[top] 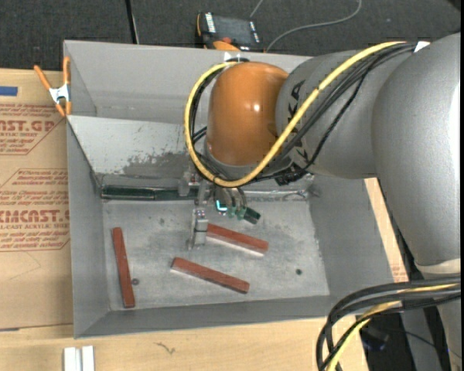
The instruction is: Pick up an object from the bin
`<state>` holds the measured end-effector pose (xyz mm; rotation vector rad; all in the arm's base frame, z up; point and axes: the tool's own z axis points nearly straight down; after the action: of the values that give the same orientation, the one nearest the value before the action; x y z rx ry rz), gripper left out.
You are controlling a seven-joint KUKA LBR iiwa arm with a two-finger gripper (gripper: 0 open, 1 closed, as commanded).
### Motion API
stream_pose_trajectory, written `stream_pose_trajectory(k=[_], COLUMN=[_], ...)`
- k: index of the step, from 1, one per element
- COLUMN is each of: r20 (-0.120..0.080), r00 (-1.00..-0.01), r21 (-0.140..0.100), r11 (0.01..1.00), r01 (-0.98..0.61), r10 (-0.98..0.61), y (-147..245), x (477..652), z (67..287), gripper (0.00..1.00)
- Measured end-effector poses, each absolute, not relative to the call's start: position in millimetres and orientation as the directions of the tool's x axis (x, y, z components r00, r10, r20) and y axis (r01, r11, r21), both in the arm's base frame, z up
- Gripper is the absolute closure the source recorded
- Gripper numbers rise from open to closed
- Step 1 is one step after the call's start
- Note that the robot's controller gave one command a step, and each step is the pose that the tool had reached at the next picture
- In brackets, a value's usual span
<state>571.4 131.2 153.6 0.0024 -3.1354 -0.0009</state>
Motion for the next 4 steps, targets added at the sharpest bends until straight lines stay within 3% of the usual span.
stream_pose_trajectory(k=[1,2,3,4], r20=[0.007,0.0,-0.015,-0.003], r00=[-0.999,-0.992,-0.982,-0.981], r21=[0.0,0.0,-0.001,0.001], r11=[0.999,0.992,0.982,0.981], r01=[-0.047,-0.126,-0.188,-0.192], r10=[-0.047,-0.126,-0.188,-0.192], y=[100.9,76.1,42.4,43.3], x=[536.3,515.2,482.3,479.6], z=[65.7,70.9,71.8,70.2], gripper=[0.0,0.0,0.0,1.0])
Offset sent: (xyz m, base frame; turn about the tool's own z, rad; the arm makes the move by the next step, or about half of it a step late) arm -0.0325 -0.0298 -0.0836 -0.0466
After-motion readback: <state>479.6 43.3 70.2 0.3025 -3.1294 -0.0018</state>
